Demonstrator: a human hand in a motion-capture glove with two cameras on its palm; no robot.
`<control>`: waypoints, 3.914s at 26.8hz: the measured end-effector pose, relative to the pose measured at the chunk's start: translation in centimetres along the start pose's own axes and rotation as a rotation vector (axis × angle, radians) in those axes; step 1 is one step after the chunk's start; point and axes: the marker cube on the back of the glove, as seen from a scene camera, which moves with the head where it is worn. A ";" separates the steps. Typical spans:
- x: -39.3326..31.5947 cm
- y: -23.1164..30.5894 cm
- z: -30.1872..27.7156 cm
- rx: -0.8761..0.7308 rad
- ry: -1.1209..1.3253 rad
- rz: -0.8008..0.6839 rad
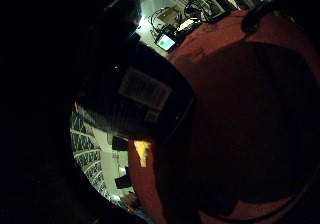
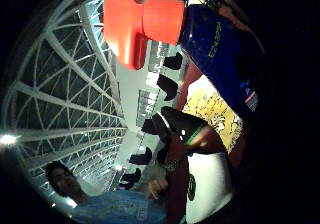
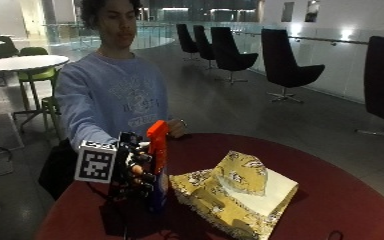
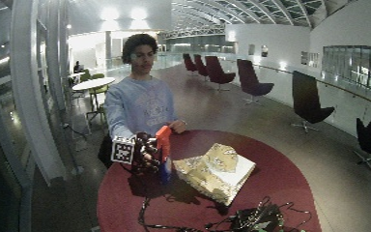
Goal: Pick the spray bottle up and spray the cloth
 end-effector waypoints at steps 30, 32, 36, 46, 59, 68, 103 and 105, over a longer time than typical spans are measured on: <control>-0.7 -1.4 1.9 -0.057 -0.195 0.012; -1.5 -1.4 1.9 -0.102 -0.230 0.009; -2.9 -1.3 2.1 -0.211 -0.255 -0.013; -4.9 -0.5 2.9 -0.527 -0.207 0.108; -5.3 0.6 4.2 -0.702 -0.158 0.290; -6.0 1.1 5.1 -0.741 -0.124 0.341; -6.0 2.6 6.2 -0.790 -0.090 0.422; -6.0 2.7 6.2 -0.789 -0.090 0.426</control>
